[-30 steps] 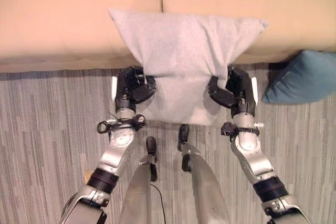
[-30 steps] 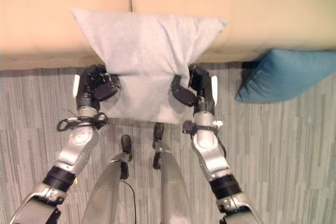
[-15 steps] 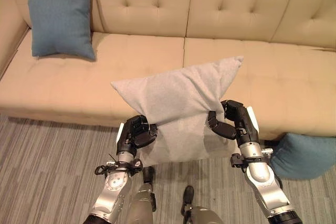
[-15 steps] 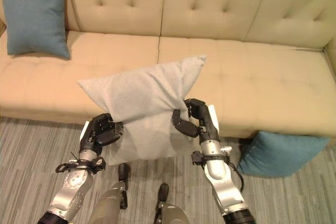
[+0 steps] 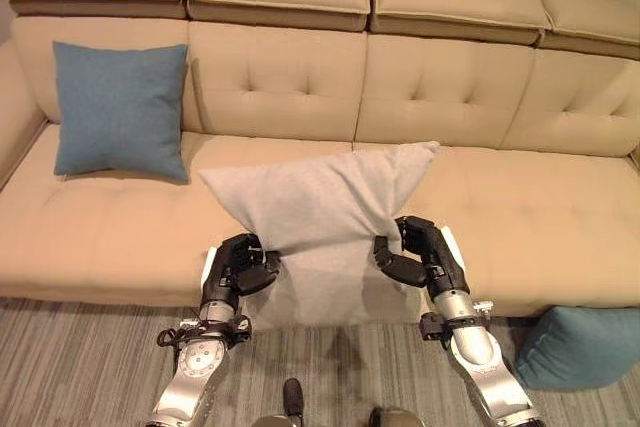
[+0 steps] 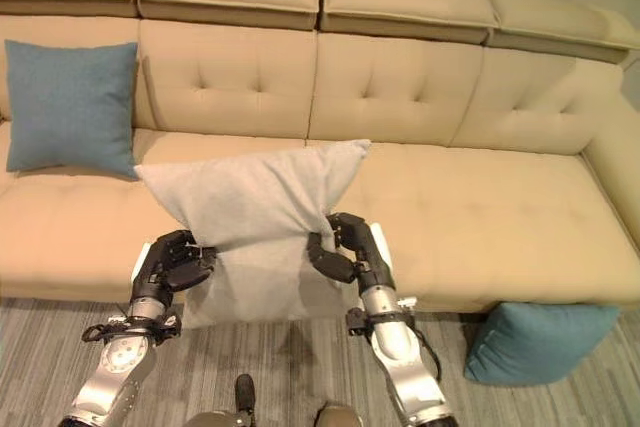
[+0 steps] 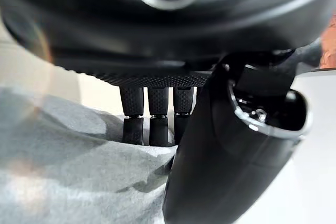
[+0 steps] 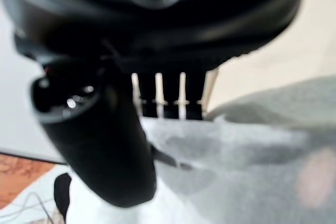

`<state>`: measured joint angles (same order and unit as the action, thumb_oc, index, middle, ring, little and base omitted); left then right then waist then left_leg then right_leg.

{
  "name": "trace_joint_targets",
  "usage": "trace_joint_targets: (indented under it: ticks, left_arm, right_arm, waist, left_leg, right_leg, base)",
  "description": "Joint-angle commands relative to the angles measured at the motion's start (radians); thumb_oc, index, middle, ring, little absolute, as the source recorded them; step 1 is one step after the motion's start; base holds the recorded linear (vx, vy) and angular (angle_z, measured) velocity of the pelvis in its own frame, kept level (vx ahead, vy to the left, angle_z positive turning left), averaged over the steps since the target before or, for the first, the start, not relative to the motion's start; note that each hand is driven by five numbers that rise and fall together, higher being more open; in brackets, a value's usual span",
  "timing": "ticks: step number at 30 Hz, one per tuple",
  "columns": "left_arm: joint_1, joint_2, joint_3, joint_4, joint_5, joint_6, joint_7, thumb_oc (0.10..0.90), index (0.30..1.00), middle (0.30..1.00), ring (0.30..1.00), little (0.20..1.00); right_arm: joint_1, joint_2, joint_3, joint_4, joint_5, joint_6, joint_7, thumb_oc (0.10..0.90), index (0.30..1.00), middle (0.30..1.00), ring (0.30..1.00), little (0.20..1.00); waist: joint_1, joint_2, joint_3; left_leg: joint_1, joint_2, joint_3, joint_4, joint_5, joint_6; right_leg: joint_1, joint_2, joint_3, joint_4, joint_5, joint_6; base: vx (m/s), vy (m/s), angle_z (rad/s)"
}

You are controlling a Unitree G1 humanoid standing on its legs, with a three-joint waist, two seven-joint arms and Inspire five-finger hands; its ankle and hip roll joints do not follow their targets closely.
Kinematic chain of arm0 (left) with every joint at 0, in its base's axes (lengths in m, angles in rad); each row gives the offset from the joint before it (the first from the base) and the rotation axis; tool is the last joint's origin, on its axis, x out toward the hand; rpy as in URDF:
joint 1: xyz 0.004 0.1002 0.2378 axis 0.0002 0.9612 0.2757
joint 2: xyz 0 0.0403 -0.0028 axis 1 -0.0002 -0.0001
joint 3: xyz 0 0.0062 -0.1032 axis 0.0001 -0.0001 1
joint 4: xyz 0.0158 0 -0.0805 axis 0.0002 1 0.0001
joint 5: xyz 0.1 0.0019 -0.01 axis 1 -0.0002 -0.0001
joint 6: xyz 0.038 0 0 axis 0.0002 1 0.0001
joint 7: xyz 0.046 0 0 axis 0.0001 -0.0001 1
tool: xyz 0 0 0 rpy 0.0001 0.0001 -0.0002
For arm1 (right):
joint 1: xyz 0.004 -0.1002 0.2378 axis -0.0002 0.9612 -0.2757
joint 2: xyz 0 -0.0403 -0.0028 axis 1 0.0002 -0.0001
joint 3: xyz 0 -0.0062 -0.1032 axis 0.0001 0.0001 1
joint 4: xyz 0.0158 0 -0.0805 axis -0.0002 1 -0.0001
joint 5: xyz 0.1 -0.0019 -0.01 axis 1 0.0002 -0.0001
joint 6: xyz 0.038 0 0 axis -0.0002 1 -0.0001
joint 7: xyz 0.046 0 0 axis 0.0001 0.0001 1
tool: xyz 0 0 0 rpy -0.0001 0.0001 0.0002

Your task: Pick up all the scattered cushions and arrange them neatly on the sofa.

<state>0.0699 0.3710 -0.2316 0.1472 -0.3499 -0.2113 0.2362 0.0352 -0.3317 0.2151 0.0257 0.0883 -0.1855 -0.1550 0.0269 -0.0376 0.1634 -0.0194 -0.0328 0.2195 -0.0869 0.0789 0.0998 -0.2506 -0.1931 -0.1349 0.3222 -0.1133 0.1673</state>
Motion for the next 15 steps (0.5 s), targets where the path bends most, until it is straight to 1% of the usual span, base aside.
trace_joint_targets:
  ticks: [1,2,3,5,6,8,9,10,11,12,13,15]
  left_arm:
    - [-0.043,-0.027,0.03,-0.129,0.023,-0.112,-0.025,0.4,0.3,0.3,0.3,0.3]
    - [-0.043,-0.028,0.03,-0.128,0.023,-0.112,-0.025,0.4,0.3,0.3,0.3,0.3]
    - [-0.054,-0.032,0.029,-0.117,0.019,-0.116,-0.031,0.4,0.3,0.3,0.3,0.3]
    - [-0.055,-0.042,0.018,-0.113,0.021,-0.115,-0.043,0.4,0.3,0.3,0.3,0.3]
    - [-0.058,-0.051,0.012,-0.111,0.014,-0.117,-0.048,0.4,0.3,0.3,0.3,0.3]
    - [-0.058,-0.06,-0.006,-0.114,0.002,-0.116,-0.062,0.4,0.3,0.3,0.3,0.3]
    - [-0.063,-0.065,-0.015,-0.113,-0.005,-0.114,-0.066,0.4,0.3,0.3,0.3,0.3]
    - [-0.075,-0.067,-0.026,-0.112,-0.01,-0.113,-0.068,0.4,0.3,0.3,0.3,0.3]
    - [-0.077,-0.067,-0.027,-0.111,-0.01,-0.113,-0.068,0.4,0.3,0.3,0.3,0.3]
    - [-0.09,-0.073,-0.039,-0.104,-0.015,-0.112,-0.072,0.4,0.3,0.3,0.3,0.3]
    - [-0.088,-0.075,-0.04,-0.103,-0.016,-0.11,-0.075,0.4,0.3,0.3,0.3,0.3]
    - [-0.085,-0.074,-0.034,-0.103,-0.015,-0.106,-0.075,0.4,0.3,0.3,0.3,0.3]
  right_arm:
    - [-0.112,-0.029,-0.057,-0.102,0.03,-0.132,-0.013,0.4,0.3,0.3,0.3,0.3]
    - [-0.112,-0.029,-0.056,-0.101,0.029,-0.133,-0.013,0.4,0.3,0.3,0.3,0.3]
    - [-0.109,-0.038,-0.057,-0.096,0.02,-0.13,-0.015,0.4,0.3,0.3,0.3,0.3]
    - [-0.093,-0.044,-0.065,-0.095,0.017,-0.131,-0.008,0.4,0.3,0.3,0.3,0.3]
    - [-0.086,-0.049,-0.076,-0.093,0.015,-0.133,-0.012,0.4,0.3,0.3,0.3,0.3]
    - [-0.062,-0.062,-0.092,-0.1,0.018,-0.135,-0.011,0.4,0.3,0.3,0.3,0.3]
    - [-0.055,-0.067,-0.104,-0.102,0.023,-0.137,-0.013,0.4,0.3,0.3,0.3,0.3]
    - [-0.049,-0.075,-0.116,-0.1,0.032,-0.137,-0.02,0.4,0.3,0.3,0.3,0.3]
    - [-0.049,-0.076,-0.117,-0.1,0.032,-0.137,-0.02,0.4,0.3,0.3,0.3,0.3]
    - [-0.047,-0.084,-0.124,-0.098,0.039,-0.133,-0.025,0.4,0.3,0.3,0.3,0.3]
    - [-0.045,-0.09,-0.126,-0.096,0.039,-0.131,-0.027,0.4,0.3,0.3,0.3,0.3]
    - [-0.039,-0.091,-0.131,-0.099,0.046,-0.132,-0.026,0.4,0.3,0.3,0.3,0.3]
  waist:
    - [-0.034,0.001,-0.079]
    - [-0.033,0.004,-0.078]
    - [-0.044,-0.002,-0.074]
    - [-0.047,-0.012,-0.08]
    - [-0.051,-0.014,-0.083]
    - [-0.062,-0.015,-0.087]
    - [-0.067,-0.019,-0.081]
    - [-0.069,-0.029,-0.069]
    - [-0.073,-0.027,-0.071]
    - [-0.076,-0.032,-0.058]
    - [-0.076,-0.037,-0.057]
    - [-0.07,-0.043,-0.06]
  left_leg:
    - [0.025,0.024,-0.082,0.053,-0.131,-0.098]
    - [0.029,0.026,-0.081,0.053,-0.134,-0.098]
    - [0.044,0.019,-0.101,0.059,-0.152,-0.101]
    - [0.056,0.01,-0.114,0.072,-0.173,-0.106]
    - [0.056,0.015,-0.117,0.094,-0.184,-0.118]
    - [0.04,0.031,-0.128,0.175,-0.213,-0.139]
    - [0.008,0.044,-0.126,0.245,-0.207,-0.158]
    - [-0.042,0.059,-0.121,0.33,-0.177,-0.177]
    - [-0.057,0.062,-0.127,0.35,-0.184,-0.178]
    - [-0.123,0.08,-0.125,0.463,-0.153,-0.189]
    - [-0.142,0.087,-0.119,0.485,-0.147,-0.186]
    - [-0.168,0.084,-0.121,0.473,-0.163,-0.172]
  right_leg:
    - [0.043,0.097,0.0,-0.252,0.148,-0.009]
    - [0.048,0.099,0.0,-0.254,0.149,-0.009]
    - [0.036,0.11,0.028,-0.274,0.157,0.0]
    - [0.07,0.115,0.044,-0.3,0.17,-0.016]
    - [0.082,0.119,0.045,-0.303,0.172,-0.022]
    - [0.118,0.123,0.026,-0.316,0.162,-0.037]
    - [0.135,0.12,0.013,-0.319,0.156,-0.045]
    - [0.149,0.114,0.006,-0.319,0.149,-0.058]
    - [0.145,0.116,0.001,-0.319,0.149,-0.06]
    - [0.163,0.117,-0.011,-0.321,0.132,-0.083]
    - [0.177,0.118,-0.014,-0.325,0.124,-0.091]
    - [0.198,0.122,-0.018,-0.333,0.112,-0.093]
  base:
    - [0.25,-0.035,0.03]
    - [0.25,-0.081,0.02]
    - [0.23,-0.102,0.02]
    - [0.25,-0.139,0.32]
    - [0.21,-0.16,0.55]
    - [0.2,-0.18,0.56]
    - [0.15,-0.184,0.39]
    - [0.06,-0.127,0.43]
    - [0.05,-0.141,0.54]
    - [0.06,-0.114,0.4]
    - [0.12,-0.131,0.19]
    - [0.16,-0.06,0.16]
